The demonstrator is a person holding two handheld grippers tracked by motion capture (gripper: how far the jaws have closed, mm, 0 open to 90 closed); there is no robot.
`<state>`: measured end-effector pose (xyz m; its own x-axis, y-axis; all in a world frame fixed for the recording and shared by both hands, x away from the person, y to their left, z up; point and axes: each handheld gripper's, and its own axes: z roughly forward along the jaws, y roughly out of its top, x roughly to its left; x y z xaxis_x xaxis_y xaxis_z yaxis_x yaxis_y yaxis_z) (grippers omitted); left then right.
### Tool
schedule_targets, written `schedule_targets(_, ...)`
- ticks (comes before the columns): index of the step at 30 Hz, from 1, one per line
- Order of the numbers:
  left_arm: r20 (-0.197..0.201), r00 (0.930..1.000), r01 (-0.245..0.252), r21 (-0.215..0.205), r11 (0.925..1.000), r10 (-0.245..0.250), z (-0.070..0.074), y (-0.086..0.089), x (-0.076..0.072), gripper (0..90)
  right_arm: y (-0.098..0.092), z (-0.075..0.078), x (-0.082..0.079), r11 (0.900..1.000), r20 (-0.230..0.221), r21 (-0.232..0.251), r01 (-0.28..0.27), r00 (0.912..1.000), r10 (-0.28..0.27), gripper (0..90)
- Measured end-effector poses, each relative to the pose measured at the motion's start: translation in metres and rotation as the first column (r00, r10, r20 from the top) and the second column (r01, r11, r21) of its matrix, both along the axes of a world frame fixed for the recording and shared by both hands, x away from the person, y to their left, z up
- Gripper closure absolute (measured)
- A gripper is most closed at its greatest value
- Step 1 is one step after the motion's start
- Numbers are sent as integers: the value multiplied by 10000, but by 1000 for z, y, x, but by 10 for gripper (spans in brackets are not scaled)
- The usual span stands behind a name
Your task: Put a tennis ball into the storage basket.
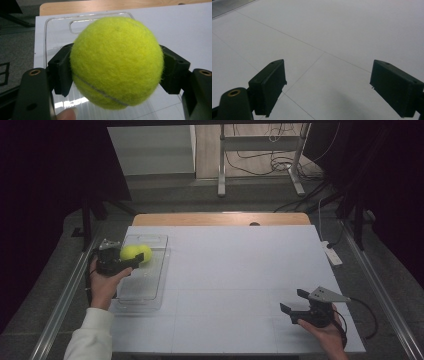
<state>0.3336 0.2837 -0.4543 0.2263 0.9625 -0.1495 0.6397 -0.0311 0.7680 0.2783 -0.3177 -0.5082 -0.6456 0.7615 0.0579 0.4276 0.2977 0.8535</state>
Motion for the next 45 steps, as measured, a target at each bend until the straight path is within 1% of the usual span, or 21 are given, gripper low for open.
schedule_targets(6,-445,9989,-144,65,9999,147,-6,4,4,268,1,0,0,10000,-7,-4,-15,10000,15,132)
schedule_targets(11,-767,9967,-245,256,9994,264,-10,4,9,268,1,0,0,10000,7,-3,-22,10000,22,132)
schedule_targets(14,-924,9953,-257,346,9991,288,-12,4,11,268,0,0,0,10000,-9,2,-15,10000,15,132)
schedule_targets(15,-967,9950,-214,438,9988,255,-12,5,11,268,0,0,0,10000,-11,2,-16,10000,16,132)
schedule_targets(17,-1077,9939,-212,358,9991,249,-14,4,12,268,0,0,0,10000,-5,-1,-21,10000,21,132)
schedule_targets(20,-1187,9928,-133,432,9990,184,-15,5,13,267,0,0,0,10000,3,-33,-18,10000,18,132)
schedule_targets(25,-1596,9870,-121,596,9981,215,-19,5,16,267,0,0,0,10000,2,-16,-29,10000,29,132)
schedule_targets(28,-1821,9830,-107,578,9983,211,-22,5,18,267,1,0,0,10000,-2,-20,-40,10000,40,132)
schedule_targets(31,-1867,9823,-51,615,9981,166,-22,4,20,267,0,0,0,10000,-6,-19,-35,10000,35,132)
schedule_targets(35,-2068,9783,33,678,9977,108,-23,3,21,266,0,0,0,10000,-3,-17,-37,10000,37,132)
schedule_targets(40,-2414,9704,70,730,9973,109,-23,2,24,266,0,0,0,10000,-6,-22,-40,10000,40,132)
schedule_targets(44,-2576,9662,110,775,9969,93,-24,2,27,265,0,0,0,10000,-8,-22,-42,10000,42,132)
schedule_targets(45,-2660,9639,133,802,9967,85,-24,2,27,265,0,0,0,10000,-7,-23,-42,10000,42,131)
